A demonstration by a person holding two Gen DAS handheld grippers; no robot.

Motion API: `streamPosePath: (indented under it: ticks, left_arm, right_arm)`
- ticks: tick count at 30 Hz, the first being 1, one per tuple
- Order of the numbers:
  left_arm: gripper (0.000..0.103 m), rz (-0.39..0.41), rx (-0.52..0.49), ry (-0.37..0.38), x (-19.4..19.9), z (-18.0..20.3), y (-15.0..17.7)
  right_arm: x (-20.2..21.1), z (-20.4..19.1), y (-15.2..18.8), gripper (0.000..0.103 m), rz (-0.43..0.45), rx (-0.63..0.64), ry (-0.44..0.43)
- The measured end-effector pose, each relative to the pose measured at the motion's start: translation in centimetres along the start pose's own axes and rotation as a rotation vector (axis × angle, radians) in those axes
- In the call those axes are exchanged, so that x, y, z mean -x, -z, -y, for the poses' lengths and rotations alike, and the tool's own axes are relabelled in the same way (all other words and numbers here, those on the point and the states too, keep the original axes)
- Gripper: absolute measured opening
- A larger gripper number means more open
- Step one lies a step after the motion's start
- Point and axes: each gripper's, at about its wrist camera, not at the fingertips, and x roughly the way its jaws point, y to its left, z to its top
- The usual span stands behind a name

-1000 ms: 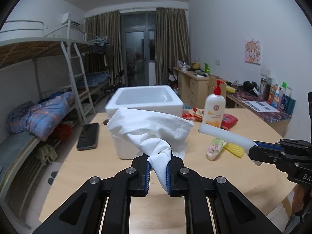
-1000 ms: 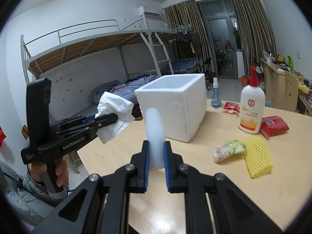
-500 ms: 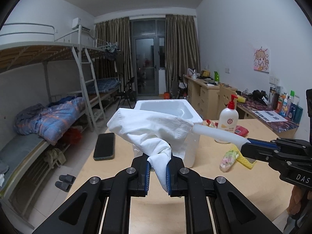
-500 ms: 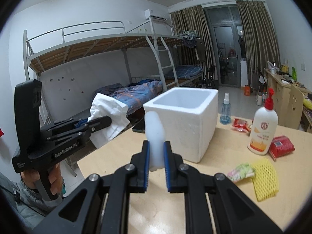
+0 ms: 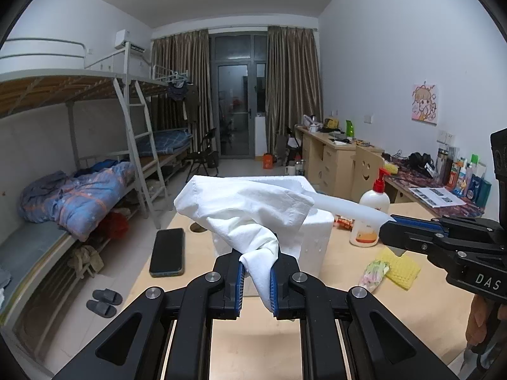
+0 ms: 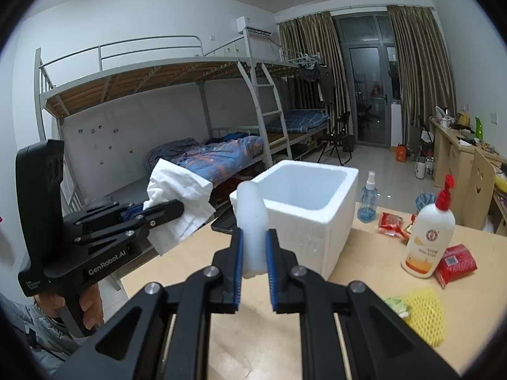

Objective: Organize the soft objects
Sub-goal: 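Carry the cloth and foam tube over the white foam box with both grippers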

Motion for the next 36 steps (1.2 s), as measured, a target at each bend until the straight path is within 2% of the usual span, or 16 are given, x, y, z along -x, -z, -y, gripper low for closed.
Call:
streamPosePath:
  ticks: [8,17,36]
  left_arm:
    - [0.014,-0.005,0.002,0.034,-1.3,-0.1,-2.0]
    - [0.013,0.004,0.003,0.028,-2.6,-0.4,-3.7]
    - [0.014,-0.029,0.007,0.037,-9.3,-1.1,-5.7]
  right_arm:
    - [-0.6,0.2,-1.5,0.017,0.000,0.017,0.005]
    - [-2.0,1.0,-2.7,0.017,-0.010,0.024,0.021]
    - [-6.3,3.7,-4.8,0.017,-0.055,0.035,0.056]
